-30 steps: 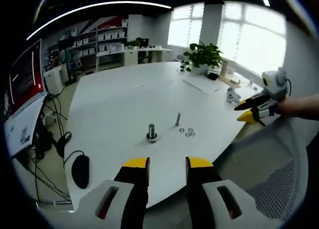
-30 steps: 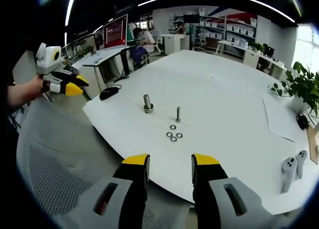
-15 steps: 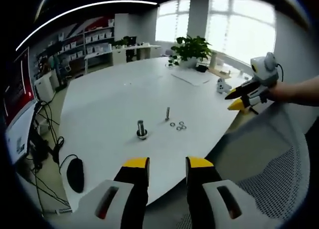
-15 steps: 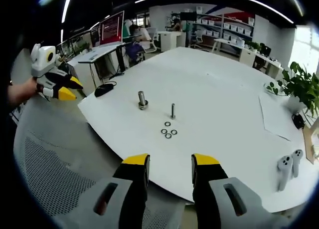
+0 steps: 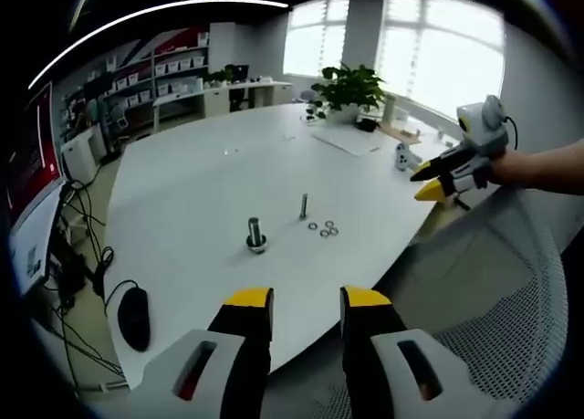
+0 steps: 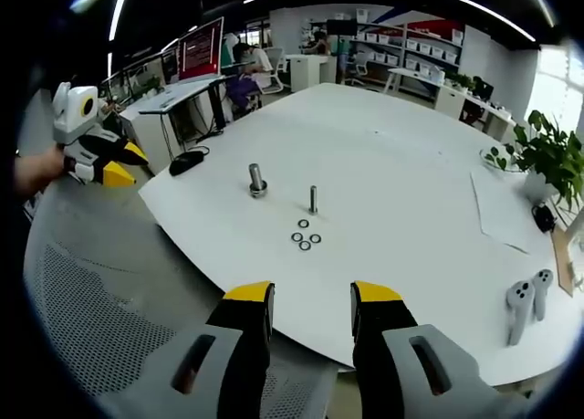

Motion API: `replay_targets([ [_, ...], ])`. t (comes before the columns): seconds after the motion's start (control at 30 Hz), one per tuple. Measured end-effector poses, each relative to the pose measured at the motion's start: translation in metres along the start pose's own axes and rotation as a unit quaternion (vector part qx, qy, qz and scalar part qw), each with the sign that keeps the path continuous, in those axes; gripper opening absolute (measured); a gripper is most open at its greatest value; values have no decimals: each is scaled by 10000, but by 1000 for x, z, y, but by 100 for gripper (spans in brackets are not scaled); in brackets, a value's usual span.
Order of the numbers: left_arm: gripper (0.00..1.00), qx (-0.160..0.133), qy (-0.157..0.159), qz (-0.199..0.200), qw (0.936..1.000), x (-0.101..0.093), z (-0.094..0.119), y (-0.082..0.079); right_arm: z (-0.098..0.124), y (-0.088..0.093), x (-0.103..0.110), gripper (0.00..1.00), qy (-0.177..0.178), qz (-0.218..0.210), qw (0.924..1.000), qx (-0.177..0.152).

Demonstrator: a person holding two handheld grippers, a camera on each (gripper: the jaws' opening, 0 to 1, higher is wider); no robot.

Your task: Place the washer onto the threaded stud by aligning its center hole with the stud, sliding it down to the base, and recovering from edge contact or off-axis alignment until the washer reaches the visible bottom stop.

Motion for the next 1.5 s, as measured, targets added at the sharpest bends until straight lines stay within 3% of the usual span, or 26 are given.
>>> replay_targets([
  [0.1, 28, 145, 50, 195, 9997, 2, -2, 5, 0, 0, 2, 36, -2, 74, 10000, 21],
  [0.27, 28, 116, -27, -4, 9999, -1, -1, 5, 0, 1, 2, 36, -5, 71, 10000, 57],
  [0.53, 28, 216, -57, 44, 9997, 1, -2, 8, -2, 2, 1, 36, -79, -52, 9999, 95],
  [1.1, 28, 287, -122, 34, 9995, 1, -2, 10, -5, 5, 8, 36, -199, 330, 9988, 303],
  [1.2, 27, 291, -108, 40, 9995, 2, -2, 9, -3, 2, 4, 36, -100, 261, 9994, 180],
  [1.5, 27, 324, -149, 61, 9993, 3, -2, 10, -6, 4, 7, 36, -204, 335, 9987, 327],
])
Point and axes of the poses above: the point that each gripper's makers call its tool centre point, and the gripper's own axes: z roughly backward along the fingers, x roughly to its left, y roughly out of its underside, the point moved 8 cm from there along z, roughly backward along the fingers, and after that the axes turned 3 degrees about y, right-handed, at the moved point
